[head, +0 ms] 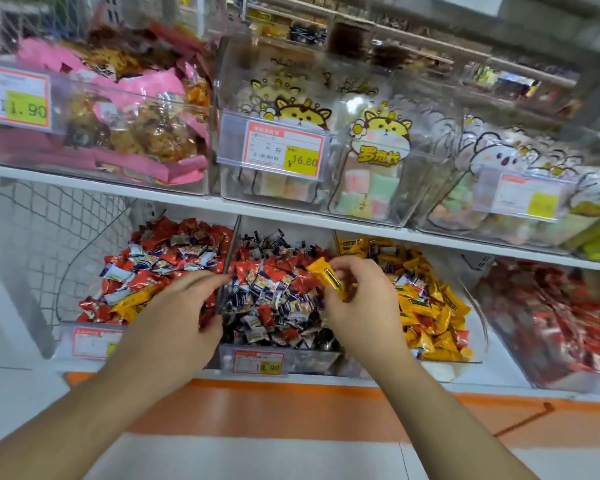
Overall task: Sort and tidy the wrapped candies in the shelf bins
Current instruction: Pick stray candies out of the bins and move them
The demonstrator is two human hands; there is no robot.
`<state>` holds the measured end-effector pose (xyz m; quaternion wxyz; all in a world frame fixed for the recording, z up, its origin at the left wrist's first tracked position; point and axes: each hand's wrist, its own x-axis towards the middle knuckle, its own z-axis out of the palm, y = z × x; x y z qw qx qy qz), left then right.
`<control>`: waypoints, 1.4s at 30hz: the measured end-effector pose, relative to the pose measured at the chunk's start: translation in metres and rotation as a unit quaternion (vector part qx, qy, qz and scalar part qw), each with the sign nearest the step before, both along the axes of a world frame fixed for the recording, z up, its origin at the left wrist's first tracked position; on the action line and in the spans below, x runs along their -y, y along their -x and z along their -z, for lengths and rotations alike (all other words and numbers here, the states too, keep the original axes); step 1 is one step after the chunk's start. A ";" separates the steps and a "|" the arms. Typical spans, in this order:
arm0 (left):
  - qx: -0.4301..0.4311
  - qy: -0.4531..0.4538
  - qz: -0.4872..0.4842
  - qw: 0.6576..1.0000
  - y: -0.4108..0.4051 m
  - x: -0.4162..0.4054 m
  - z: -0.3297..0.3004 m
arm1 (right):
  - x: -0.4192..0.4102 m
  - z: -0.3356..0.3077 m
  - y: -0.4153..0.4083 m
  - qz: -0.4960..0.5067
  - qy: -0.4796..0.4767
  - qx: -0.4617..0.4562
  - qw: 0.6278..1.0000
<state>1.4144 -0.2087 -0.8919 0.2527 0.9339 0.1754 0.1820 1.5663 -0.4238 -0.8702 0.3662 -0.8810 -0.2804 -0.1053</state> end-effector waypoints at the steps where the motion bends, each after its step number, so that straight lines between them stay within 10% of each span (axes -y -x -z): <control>1: -0.001 0.001 -0.003 1.000 0.000 0.002 0.000 | 0.012 -0.001 -0.007 0.033 0.007 0.006 0.999; 9: 0.008 0.031 -0.014 0.999 -0.004 0.011 -0.007 | 0.061 0.001 -0.029 0.140 0.074 -0.009 0.987; 23: -0.010 0.001 -0.124 0.992 0.039 -0.085 0.001 | -0.032 0.007 0.037 -0.029 0.107 0.014 0.994; 42: -0.121 0.059 -0.024 0.991 0.038 -0.090 0.006 | -0.052 0.019 0.048 -0.057 0.063 -0.004 0.996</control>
